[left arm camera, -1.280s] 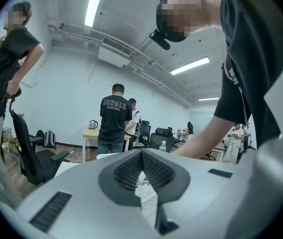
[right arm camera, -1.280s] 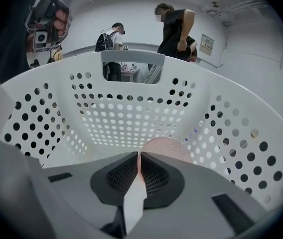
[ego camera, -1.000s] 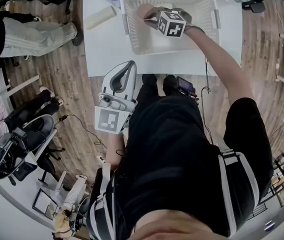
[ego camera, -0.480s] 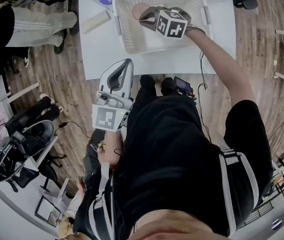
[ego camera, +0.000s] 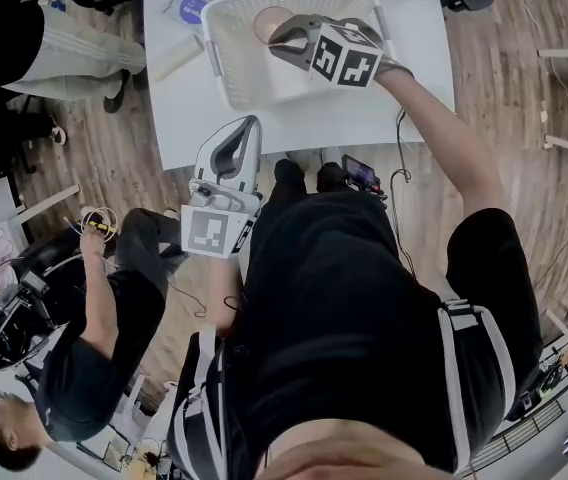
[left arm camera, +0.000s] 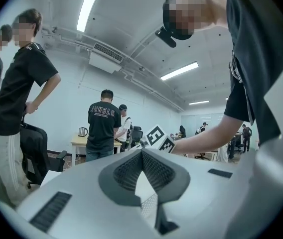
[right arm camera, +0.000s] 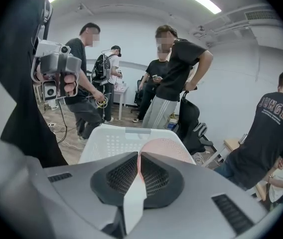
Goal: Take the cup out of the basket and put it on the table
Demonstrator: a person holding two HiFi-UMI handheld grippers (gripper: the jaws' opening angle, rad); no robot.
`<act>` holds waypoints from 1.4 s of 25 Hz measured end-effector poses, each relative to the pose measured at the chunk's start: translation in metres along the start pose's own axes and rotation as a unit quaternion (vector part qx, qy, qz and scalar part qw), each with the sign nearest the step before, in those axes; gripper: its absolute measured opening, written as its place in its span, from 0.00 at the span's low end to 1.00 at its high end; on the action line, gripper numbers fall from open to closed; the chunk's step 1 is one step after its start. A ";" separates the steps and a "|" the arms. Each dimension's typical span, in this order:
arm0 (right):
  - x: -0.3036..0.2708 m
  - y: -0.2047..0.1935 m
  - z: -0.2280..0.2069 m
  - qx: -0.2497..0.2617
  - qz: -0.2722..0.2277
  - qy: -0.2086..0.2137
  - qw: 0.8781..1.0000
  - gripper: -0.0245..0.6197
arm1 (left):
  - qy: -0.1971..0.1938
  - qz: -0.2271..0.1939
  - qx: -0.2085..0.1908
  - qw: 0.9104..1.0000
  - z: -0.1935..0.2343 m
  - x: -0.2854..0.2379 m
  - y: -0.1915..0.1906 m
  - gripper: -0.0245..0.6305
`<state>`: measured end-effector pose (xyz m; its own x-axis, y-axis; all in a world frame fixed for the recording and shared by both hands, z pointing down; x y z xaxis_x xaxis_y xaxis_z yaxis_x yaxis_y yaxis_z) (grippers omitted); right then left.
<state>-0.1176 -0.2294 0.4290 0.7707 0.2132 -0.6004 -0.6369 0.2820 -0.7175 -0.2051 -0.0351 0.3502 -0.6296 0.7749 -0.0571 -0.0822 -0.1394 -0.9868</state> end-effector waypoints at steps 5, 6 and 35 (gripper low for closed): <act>0.045 0.017 0.008 -0.015 -0.020 -0.024 0.999 0.09 | -0.009 -0.002 -0.011 1.000 -0.018 -0.005 0.005 0.07; 0.054 0.020 0.011 -0.017 -0.026 -0.030 0.999 0.09 | -0.011 -0.001 -0.013 1.000 -0.021 -0.004 0.006 0.07; 0.207 0.006 0.085 -0.180 -0.161 -0.158 0.957 0.09 | -0.045 -0.008 -0.030 0.998 -0.073 -0.050 0.007 0.07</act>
<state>0.0391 -0.1042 0.3301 0.8584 0.4577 -0.2318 -0.2857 0.0511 -0.9569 -0.1178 -0.0292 0.3354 -0.6963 0.7171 -0.0299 -0.0477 -0.0879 -0.9950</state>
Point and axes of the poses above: the fingertips, and each gripper's own axes: x backward along the fingers, z to its left, y out of its top, the point moved 8 cm from there along x, backward along the fingers, and after that the axes turned 12 degrees about -y, right-handed, at the moved point
